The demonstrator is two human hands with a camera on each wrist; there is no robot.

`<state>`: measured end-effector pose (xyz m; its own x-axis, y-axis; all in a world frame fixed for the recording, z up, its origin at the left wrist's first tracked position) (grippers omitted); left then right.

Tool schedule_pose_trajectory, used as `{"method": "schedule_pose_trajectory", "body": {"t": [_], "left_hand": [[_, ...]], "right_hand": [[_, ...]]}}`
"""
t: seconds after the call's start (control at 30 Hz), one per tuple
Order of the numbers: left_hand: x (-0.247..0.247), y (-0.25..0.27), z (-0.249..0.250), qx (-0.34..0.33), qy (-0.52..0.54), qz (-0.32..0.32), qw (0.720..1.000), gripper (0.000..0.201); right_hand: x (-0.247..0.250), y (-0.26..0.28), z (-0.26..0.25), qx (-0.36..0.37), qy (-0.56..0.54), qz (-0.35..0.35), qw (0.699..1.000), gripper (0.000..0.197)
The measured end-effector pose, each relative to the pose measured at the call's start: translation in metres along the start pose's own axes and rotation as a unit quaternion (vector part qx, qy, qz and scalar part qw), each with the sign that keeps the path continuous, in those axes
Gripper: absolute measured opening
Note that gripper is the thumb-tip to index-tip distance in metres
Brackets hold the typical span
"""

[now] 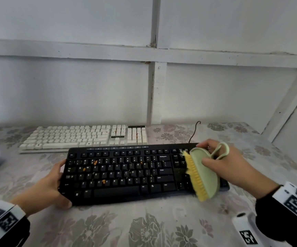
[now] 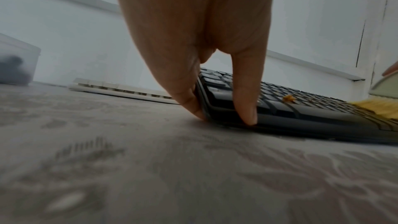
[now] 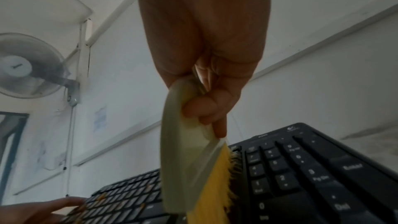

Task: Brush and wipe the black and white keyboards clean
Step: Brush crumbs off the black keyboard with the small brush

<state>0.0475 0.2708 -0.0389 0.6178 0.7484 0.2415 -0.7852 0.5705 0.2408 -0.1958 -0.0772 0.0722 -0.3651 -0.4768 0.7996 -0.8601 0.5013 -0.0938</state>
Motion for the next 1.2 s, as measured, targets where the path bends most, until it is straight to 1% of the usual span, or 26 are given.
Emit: {"method": "schedule_pose_trajectory", "body": {"t": [0.1,0.13,0.23,0.33,0.47,0.53,0.67,0.77,0.83,0.93,1.0,1.1,1.2], "left_hand": [[-0.001,-0.001,-0.001,-0.002,0.004,0.002,1.0,0.128],[-0.001,-0.001,-0.001,-0.001,0.006,0.003,1.0,0.129],[0.0,-0.001,-0.001,-0.001,0.001,0.004,1.0,0.129],[-0.001,-0.001,0.0,-0.001,-0.002,0.002,1.0,0.129],[-0.002,0.001,0.003,-0.005,-0.003,-0.001,1.0,0.126],[-0.001,0.0,0.001,-0.003,-0.001,-0.003,1.0,0.127],[0.002,-0.003,-0.003,-0.002,0.0,0.0,1.0,0.127],[0.0,-0.004,-0.002,-0.007,0.007,-0.004,1.0,0.128],[-0.001,-0.003,-0.001,-0.009,0.012,-0.004,1.0,0.128],[-0.002,-0.003,0.0,-0.008,0.011,-0.006,1.0,0.128],[-0.001,-0.003,-0.002,-0.005,0.009,-0.004,1.0,0.129],[0.0,-0.004,-0.003,-0.004,0.003,-0.006,1.0,0.129],[0.0,-0.003,-0.003,-0.003,0.008,-0.005,1.0,0.129]], "right_hand": [[0.004,0.011,0.002,-0.007,-0.026,-0.02,0.999,0.027],[0.009,0.01,0.001,-0.005,-0.038,-0.009,0.999,0.028],[0.022,-0.003,-0.003,-0.006,-0.08,0.058,0.995,0.03],[0.023,-0.021,-0.009,-0.01,-0.079,0.086,0.993,0.031],[0.011,-0.026,-0.01,-0.021,-0.057,0.064,0.996,0.031],[0.004,-0.017,-0.007,-0.024,-0.038,0.056,0.997,0.03],[-0.007,0.008,-0.004,-0.001,-0.011,0.021,1.0,0.03],[-0.005,0.015,-0.001,-0.014,-0.013,-0.006,1.0,0.03],[0.004,0.011,-0.002,-0.014,-0.023,0.006,1.0,0.03],[0.019,-0.004,-0.01,-0.004,-0.048,0.061,0.997,0.031],[0.02,-0.017,-0.014,-0.006,-0.052,0.078,0.996,0.033],[0.013,-0.026,-0.015,-0.013,-0.03,0.063,0.997,0.033],[0.003,-0.015,-0.011,-0.013,0.003,0.046,0.999,0.029]]}}
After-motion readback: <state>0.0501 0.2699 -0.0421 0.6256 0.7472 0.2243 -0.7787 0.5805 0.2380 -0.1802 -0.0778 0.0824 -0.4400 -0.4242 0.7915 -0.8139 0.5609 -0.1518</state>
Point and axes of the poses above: each hand's wrist, its own y-axis away from the middle knuckle, its own x-axis out of the back of the hand, z = x × y, the point moved 5 cm from there along -y, towards the middle knuckle, and after that the axes turned 6 degrees about y, right-handed, at the moved point
